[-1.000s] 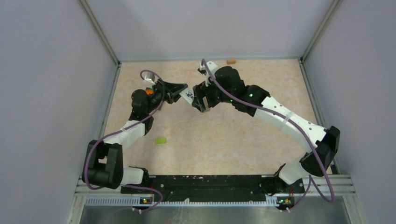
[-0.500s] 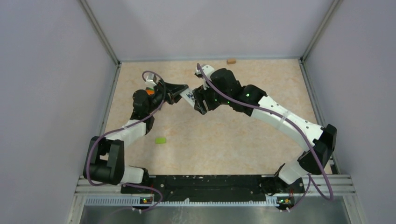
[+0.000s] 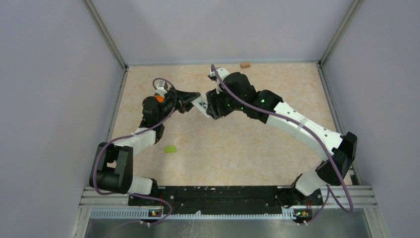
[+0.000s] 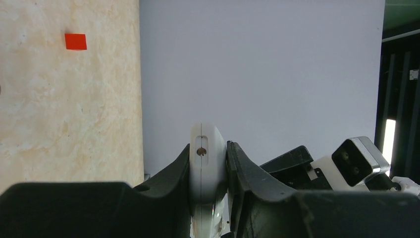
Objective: Load the batteries into the remote control
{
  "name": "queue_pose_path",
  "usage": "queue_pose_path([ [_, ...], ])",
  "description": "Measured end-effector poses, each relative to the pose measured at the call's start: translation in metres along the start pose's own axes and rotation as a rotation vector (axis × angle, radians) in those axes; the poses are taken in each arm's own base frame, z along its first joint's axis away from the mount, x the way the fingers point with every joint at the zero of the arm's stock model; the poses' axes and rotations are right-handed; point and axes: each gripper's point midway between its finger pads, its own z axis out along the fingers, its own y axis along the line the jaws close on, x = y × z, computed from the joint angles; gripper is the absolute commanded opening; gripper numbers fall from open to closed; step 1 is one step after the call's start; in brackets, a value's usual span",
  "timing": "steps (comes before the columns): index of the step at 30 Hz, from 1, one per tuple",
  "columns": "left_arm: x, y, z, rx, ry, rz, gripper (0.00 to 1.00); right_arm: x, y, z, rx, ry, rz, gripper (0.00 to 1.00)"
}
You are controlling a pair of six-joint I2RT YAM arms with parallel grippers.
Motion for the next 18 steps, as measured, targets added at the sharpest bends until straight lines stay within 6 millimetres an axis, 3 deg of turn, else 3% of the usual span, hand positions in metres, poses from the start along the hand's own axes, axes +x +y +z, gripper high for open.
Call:
queue_pose_path([
  [18,0.000,0.012,-0.001,-0.043,-0.003,-0.043,0.00,-0.002,0.019,-0.003,-0.024,-0.006,-0.079,0.51],
])
